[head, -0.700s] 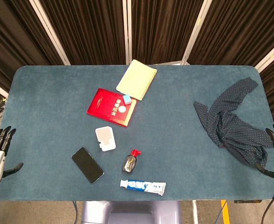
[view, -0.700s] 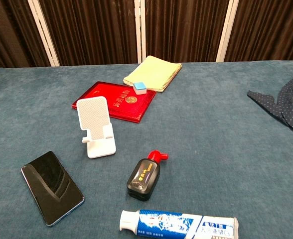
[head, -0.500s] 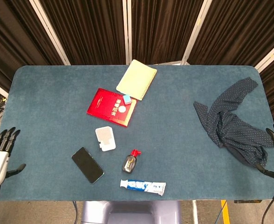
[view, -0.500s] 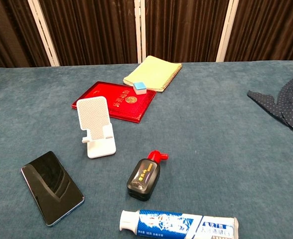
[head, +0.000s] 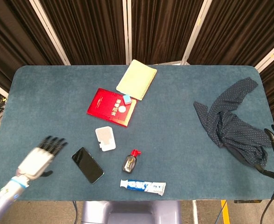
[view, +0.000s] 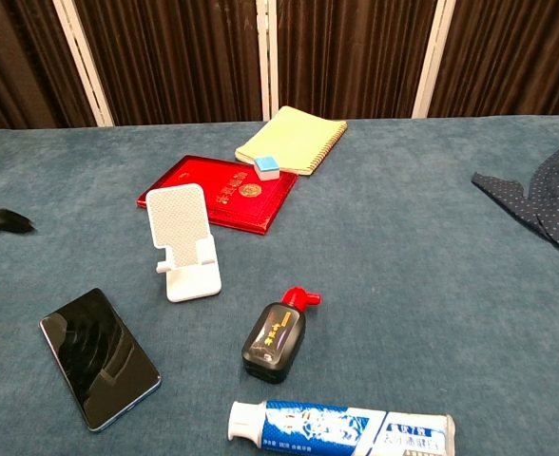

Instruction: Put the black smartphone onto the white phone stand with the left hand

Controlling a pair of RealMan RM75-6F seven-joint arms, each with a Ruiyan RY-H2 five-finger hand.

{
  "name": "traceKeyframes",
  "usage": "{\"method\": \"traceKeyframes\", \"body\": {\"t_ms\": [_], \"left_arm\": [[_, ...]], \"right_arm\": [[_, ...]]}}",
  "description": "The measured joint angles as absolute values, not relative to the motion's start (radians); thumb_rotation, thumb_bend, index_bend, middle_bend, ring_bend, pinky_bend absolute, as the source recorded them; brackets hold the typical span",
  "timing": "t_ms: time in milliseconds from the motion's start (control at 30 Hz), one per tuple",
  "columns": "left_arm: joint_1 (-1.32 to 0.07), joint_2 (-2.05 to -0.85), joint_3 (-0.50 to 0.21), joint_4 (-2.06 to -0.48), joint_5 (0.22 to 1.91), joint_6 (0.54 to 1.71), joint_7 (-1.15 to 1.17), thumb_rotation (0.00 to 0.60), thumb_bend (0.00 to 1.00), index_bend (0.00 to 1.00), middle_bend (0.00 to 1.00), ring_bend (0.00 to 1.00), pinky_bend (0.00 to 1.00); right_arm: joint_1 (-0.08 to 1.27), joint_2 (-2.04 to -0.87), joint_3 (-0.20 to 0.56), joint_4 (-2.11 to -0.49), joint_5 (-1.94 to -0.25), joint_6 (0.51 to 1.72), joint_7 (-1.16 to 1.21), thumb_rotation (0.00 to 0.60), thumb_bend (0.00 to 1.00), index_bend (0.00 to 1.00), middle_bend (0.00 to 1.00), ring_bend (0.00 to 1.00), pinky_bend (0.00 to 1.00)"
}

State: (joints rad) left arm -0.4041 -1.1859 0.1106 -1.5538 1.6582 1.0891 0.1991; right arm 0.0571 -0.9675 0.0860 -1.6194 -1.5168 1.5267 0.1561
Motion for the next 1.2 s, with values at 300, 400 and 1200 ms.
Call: {"method": "traceKeyframes", "body": {"t_ms": [300, 400, 1200], "left_arm": [[-0.518, -1.310, 0.118, -1.394, 1.736, 0.986, 0.102, 0.600, 0.00, 0.14, 0.06, 0.09, 0.13], [-0.538, -1.338, 0.118, -1.371, 1.755, 0.981, 0.085, 0.600, 0.00, 0.15, 0.09, 0.11, 0.16], [-0.591, -1.438, 0.129, -1.331, 1.742, 0.918, 0.153, 0.600, 0.00, 0.28, 0.21, 0.24, 0.26]], "right_arm": [[0.065, -0.970, 0.086, -1.621, -1.506, 1.505, 0.143, 0.600, 0.00, 0.00, 0.00, 0.00, 0.00], [0.065, -0.970, 0.086, -1.623, -1.505, 1.505, 0.143, 0.600, 0.00, 0.00, 0.00, 0.00, 0.00], [0.069, -0.967, 0.087, -1.618, -1.497, 1.492, 0.162, 0.600, 0.00, 0.00, 0.00, 0.00, 0.00]]}}
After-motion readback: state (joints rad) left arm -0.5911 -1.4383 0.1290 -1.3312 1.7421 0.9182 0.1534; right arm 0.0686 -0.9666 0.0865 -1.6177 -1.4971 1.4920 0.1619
